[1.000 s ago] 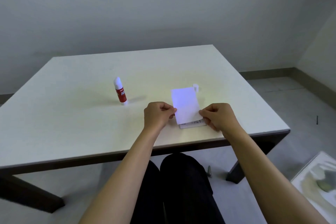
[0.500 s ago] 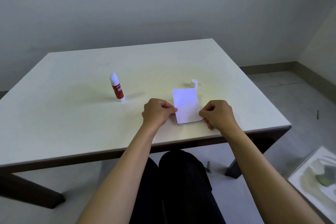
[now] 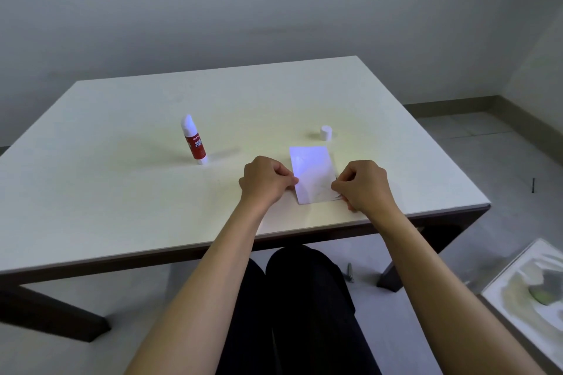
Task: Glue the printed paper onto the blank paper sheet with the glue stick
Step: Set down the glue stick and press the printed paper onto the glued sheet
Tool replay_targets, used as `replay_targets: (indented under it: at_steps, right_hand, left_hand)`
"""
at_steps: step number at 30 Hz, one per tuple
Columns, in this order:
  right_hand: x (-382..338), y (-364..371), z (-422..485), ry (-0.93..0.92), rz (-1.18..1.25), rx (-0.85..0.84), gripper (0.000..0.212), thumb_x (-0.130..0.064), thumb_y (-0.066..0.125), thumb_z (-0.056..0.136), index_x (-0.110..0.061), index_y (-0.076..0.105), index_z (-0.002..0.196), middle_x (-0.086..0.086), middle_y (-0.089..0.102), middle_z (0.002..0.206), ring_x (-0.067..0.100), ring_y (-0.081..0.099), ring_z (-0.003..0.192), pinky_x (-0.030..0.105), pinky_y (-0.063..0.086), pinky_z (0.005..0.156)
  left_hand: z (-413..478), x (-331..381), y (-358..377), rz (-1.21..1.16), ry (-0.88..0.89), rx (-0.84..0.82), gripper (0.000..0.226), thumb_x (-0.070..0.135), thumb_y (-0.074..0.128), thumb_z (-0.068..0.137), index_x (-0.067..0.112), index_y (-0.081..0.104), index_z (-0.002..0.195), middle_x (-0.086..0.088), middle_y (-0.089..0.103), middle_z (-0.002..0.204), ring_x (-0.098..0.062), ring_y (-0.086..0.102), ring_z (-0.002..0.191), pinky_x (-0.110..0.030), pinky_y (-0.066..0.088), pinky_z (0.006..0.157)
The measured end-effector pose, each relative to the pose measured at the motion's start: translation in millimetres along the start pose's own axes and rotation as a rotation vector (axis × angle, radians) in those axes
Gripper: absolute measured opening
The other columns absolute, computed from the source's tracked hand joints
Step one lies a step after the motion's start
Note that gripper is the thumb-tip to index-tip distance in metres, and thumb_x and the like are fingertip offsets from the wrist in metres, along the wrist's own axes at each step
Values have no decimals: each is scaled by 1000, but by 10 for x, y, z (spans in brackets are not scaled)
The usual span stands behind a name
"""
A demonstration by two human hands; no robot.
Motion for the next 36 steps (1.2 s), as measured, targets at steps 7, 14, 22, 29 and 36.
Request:
replay_targets:
  at_steps: [7, 14, 22, 29, 36]
  right_hand:
    - [6, 61, 64, -50, -109, 17, 17, 1, 57, 73, -7, 47, 62, 5, 51, 62, 27, 48, 61, 36, 47, 58]
    - [-6, 88, 74, -173, -210, 69, 26, 6, 52, 76, -3, 64, 97, -4, 45, 63, 23, 46, 74, 26, 34, 62]
    - [17, 176, 41, -174, -337, 87, 40, 4, 42, 85, -4, 64, 117, 16, 57, 108, 33, 54, 101, 33, 42, 77]
    - [-30, 83, 55, -91, -225, 73, 22, 6, 43, 72, -7, 40, 55, 11, 26, 56, 26, 23, 62, 31, 16, 56]
    - [-69, 103, 65, -28, -107, 37, 15, 5, 43, 69, 0, 42, 54, 23, 27, 62, 21, 22, 66, 28, 13, 55]
  left_hand:
    - [9, 32, 22, 54, 10, -15, 23, 16, 74, 72, 23, 60, 56, 14, 59, 62, -23, 67, 93, -42, 52, 90]
    - [-14, 61, 86, 218, 182, 66, 32, 22, 71, 79, 17, 59, 109, 1, 55, 102, -22, 56, 106, -38, 42, 90]
    - [71, 11, 122, 577, 406, -245, 54, 48, 46, 92, 30, 39, 143, 16, 27, 156, -16, 6, 150, -48, 3, 119]
    - [68, -12, 122, 517, 411, -273, 59, 49, 49, 90, 30, 36, 145, 15, 23, 158, -17, 5, 150, -53, -2, 119]
    - [45, -88, 94, 405, 390, -292, 61, 44, 54, 90, 28, 34, 145, 13, 20, 159, -15, 7, 150, -51, 2, 119]
Point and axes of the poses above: each hand's wrist, its own z-axis towards the middle knuckle, its own y-axis out of the palm, x = y × z, the point moved 6 cm from there along z, towards the middle knuckle
